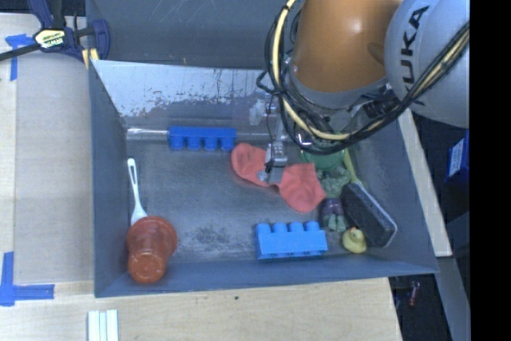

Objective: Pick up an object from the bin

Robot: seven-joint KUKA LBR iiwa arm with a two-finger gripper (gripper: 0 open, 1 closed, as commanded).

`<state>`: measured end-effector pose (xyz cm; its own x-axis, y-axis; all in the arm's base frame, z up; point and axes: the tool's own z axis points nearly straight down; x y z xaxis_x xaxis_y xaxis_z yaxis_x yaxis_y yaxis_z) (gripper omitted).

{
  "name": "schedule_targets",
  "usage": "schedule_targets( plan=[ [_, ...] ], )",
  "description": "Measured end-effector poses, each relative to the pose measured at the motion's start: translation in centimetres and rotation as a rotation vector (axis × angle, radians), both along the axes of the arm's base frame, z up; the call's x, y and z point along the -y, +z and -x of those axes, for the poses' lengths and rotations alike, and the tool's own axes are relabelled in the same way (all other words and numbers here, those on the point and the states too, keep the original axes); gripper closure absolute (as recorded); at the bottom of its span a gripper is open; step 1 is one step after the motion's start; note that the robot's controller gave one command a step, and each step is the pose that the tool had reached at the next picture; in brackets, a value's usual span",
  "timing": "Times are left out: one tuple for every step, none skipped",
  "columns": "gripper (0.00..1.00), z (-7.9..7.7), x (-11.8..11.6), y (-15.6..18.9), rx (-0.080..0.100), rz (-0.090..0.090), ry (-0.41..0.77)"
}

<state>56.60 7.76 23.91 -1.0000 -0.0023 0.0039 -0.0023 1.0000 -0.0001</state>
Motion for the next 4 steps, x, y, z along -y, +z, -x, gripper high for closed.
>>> schedule_targets(
  plan=[
    [0.00,-0.2,0.0,0.4,0.008,-0.001,-0.002],
    [0.00,-0.9,1.1,-4.3,0.013,-0.002,-0.086],
    [0.00,-0.7,1.9,-10.1,0.015,-0.002,-0.115],
    [1.00,-2.6,6.8,-14.7,0.017,-0.002,-0.222]
  ],
)
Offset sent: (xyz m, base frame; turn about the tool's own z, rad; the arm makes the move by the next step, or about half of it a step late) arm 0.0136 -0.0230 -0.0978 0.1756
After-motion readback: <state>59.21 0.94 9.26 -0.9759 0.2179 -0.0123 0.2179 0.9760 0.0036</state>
